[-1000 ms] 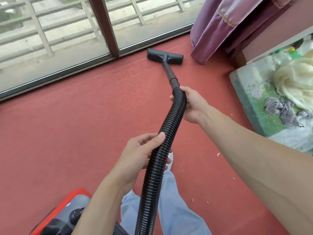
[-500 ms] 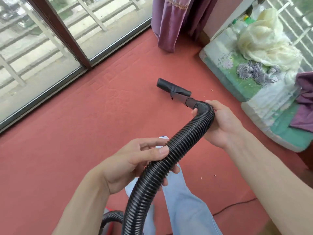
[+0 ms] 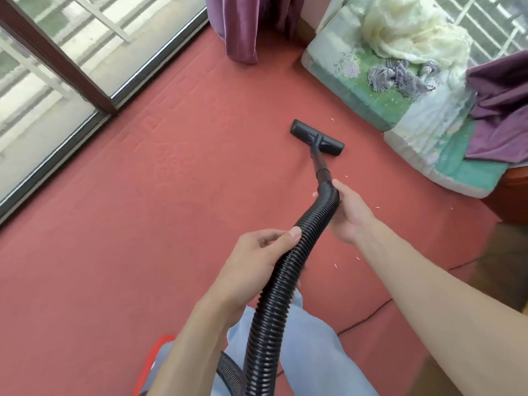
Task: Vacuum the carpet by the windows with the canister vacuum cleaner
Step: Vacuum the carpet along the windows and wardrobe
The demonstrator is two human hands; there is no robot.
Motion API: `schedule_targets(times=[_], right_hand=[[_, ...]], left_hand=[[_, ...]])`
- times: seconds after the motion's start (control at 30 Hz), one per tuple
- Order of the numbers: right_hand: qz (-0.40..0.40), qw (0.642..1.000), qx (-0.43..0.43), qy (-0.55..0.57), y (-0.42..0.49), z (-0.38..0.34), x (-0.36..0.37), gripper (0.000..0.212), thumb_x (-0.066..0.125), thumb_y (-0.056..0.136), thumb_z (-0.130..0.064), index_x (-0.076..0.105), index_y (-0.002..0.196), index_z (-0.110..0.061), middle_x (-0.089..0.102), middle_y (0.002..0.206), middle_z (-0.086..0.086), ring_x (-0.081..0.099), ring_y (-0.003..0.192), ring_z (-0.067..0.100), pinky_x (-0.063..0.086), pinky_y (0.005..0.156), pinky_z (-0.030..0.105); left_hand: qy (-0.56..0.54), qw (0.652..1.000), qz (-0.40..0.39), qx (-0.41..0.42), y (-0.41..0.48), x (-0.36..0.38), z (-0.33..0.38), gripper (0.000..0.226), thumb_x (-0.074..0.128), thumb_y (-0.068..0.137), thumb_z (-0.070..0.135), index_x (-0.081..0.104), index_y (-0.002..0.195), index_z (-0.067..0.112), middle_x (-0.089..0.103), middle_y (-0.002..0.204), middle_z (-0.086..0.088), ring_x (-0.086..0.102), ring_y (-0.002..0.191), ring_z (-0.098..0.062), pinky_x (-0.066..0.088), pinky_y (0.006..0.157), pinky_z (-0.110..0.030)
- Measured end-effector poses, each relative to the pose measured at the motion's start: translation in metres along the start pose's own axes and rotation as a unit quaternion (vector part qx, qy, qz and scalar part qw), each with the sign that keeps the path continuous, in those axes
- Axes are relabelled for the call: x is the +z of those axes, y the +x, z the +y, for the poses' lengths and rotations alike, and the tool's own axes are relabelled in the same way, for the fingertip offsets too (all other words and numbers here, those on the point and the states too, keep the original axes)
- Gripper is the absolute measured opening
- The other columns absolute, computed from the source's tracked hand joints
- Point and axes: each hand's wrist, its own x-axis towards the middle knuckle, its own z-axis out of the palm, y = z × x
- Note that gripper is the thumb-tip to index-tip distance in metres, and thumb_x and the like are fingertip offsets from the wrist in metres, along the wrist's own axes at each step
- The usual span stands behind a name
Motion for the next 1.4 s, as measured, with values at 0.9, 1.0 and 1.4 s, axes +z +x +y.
schedule_targets(times=[0.9, 1.0, 1.4], right_hand=[[-0.034, 0.999, -0.014, -0.025, 0.064, -0.073, 0.002, 0.025, 0.052, 0.095, -0.035, 0.057, 0.096, -0.010, 0.067, 0.081, 0.009, 0.062, 0.069, 0.020, 0.050, 0.078, 0.031], [-0.022, 0.999, -0.018, -0.039, 0.074, -0.083, -0.006, 0.026, 0.051, 0.096, -0.036, 0.056, 0.101, -0.011, 0.067, 0.083, 0.009, 0.062, 0.069, 0.020, 0.051, 0.070, 0.029], [-0.087, 0.995, 0.053, 0.021, 0.033, -0.090, -0.051, 0.028, 0.052, 0.092, -0.032, 0.057, 0.105, -0.008, 0.063, 0.081, 0.008, 0.056, 0.063, 0.018, 0.050, 0.061, 0.028]], left_hand=[[-0.050, 0.996, 0.074, -0.006, 0.071, 0.033, 0.020, 0.041, 0.068, 0.089, 0.037, 0.067, 0.109, 0.001, 0.071, 0.098, -0.028, 0.068, 0.067, -0.029, 0.062, 0.064, -0.041], [-0.065, 0.995, 0.076, -0.017, 0.085, 0.046, 0.019, 0.041, 0.068, 0.091, 0.034, 0.062, 0.116, 0.002, 0.069, 0.100, -0.030, 0.067, 0.066, -0.031, 0.060, 0.060, -0.041], [0.024, 0.995, -0.089, -0.048, 0.064, 0.037, 0.042, 0.036, 0.072, 0.085, 0.035, 0.073, 0.108, 0.007, 0.071, 0.106, -0.026, 0.072, 0.080, -0.033, 0.061, 0.070, -0.040]])
